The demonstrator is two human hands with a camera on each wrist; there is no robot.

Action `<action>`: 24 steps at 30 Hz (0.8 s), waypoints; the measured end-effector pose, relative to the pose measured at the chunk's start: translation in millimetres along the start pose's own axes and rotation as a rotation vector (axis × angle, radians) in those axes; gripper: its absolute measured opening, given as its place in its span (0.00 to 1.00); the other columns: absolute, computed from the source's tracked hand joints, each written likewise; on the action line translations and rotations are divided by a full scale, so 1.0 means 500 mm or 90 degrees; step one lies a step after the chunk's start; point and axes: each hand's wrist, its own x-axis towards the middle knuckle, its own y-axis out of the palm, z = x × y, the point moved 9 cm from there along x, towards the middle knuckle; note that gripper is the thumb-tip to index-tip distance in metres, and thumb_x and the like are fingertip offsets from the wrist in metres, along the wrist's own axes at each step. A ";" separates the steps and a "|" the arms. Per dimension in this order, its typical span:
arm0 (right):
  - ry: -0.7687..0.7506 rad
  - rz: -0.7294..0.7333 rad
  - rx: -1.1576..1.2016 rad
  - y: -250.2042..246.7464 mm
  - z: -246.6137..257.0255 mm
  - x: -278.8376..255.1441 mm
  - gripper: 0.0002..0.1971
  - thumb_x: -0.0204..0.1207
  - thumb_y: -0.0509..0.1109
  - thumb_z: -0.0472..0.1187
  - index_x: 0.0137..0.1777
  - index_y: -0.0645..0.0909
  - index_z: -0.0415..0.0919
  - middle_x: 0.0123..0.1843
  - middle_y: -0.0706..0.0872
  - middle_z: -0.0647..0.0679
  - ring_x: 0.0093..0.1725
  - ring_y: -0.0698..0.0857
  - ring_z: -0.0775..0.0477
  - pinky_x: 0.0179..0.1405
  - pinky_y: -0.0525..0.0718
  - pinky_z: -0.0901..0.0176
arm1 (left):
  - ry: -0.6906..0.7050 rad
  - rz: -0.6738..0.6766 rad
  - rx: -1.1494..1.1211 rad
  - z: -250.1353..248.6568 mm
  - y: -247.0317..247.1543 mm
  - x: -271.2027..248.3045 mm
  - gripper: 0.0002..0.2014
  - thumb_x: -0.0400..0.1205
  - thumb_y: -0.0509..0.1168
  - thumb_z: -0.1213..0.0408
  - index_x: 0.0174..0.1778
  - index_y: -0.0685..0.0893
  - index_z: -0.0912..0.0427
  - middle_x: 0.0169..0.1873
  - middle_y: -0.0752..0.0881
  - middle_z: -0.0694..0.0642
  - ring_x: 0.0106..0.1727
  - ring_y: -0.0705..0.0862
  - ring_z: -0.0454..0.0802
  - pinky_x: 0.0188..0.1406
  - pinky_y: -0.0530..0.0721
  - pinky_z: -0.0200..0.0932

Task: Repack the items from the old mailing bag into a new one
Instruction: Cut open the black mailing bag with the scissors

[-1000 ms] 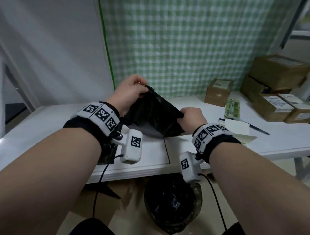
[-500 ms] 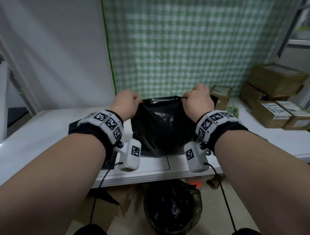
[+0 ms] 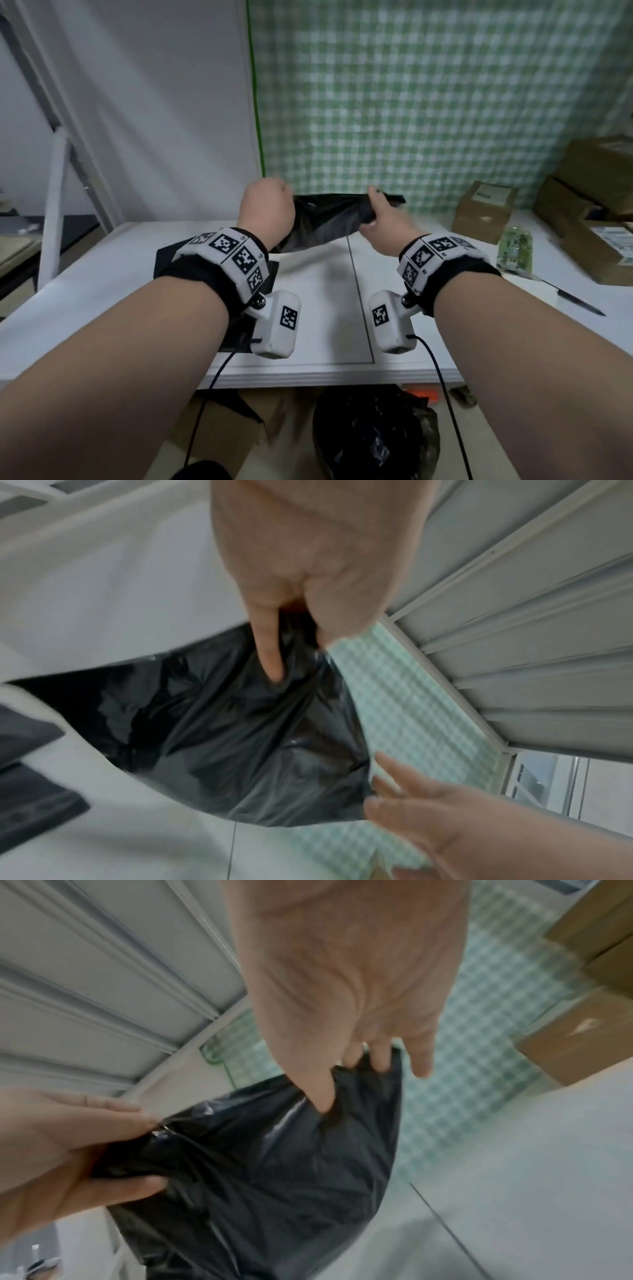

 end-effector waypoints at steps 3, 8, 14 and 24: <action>0.104 0.095 -0.021 0.045 -0.101 -0.029 0.35 0.82 0.60 0.39 0.85 0.47 0.45 0.79 0.70 0.40 0.70 0.77 0.38 0.61 0.78 0.53 | -0.028 0.194 -0.003 -0.005 0.117 -0.042 0.15 0.85 0.52 0.69 0.53 0.82 0.72 0.53 0.86 0.69 0.55 0.84 0.64 0.50 0.79 0.48; 0.220 0.105 -0.198 0.033 -0.274 -0.101 0.20 0.82 0.56 0.35 0.73 0.74 0.36 0.74 0.77 0.40 0.72 0.75 0.40 0.70 0.74 0.55 | -0.142 0.350 -0.095 -0.046 0.238 -0.113 0.16 0.84 0.53 0.69 0.64 0.79 0.69 0.63 0.82 0.64 0.63 0.80 0.61 0.59 0.78 0.44; 0.323 0.121 -0.262 0.043 -0.420 -0.168 0.20 0.85 0.52 0.43 0.48 0.84 0.34 0.45 0.86 0.42 0.50 0.84 0.38 0.47 0.77 0.58 | -0.174 0.430 -0.310 -0.131 0.328 -0.160 0.11 0.85 0.53 0.68 0.49 0.80 0.66 0.44 0.83 0.61 0.39 0.82 0.53 0.28 0.81 0.36; 0.359 0.119 -0.207 0.089 -0.460 -0.188 0.14 0.77 0.65 0.47 0.39 0.77 0.35 0.30 0.77 0.46 0.35 0.80 0.44 0.24 0.70 0.60 | 0.037 0.459 -0.087 -0.132 0.392 -0.184 0.10 0.82 0.58 0.63 0.45 0.84 0.64 0.47 0.86 0.59 0.49 0.82 0.55 0.48 0.79 0.43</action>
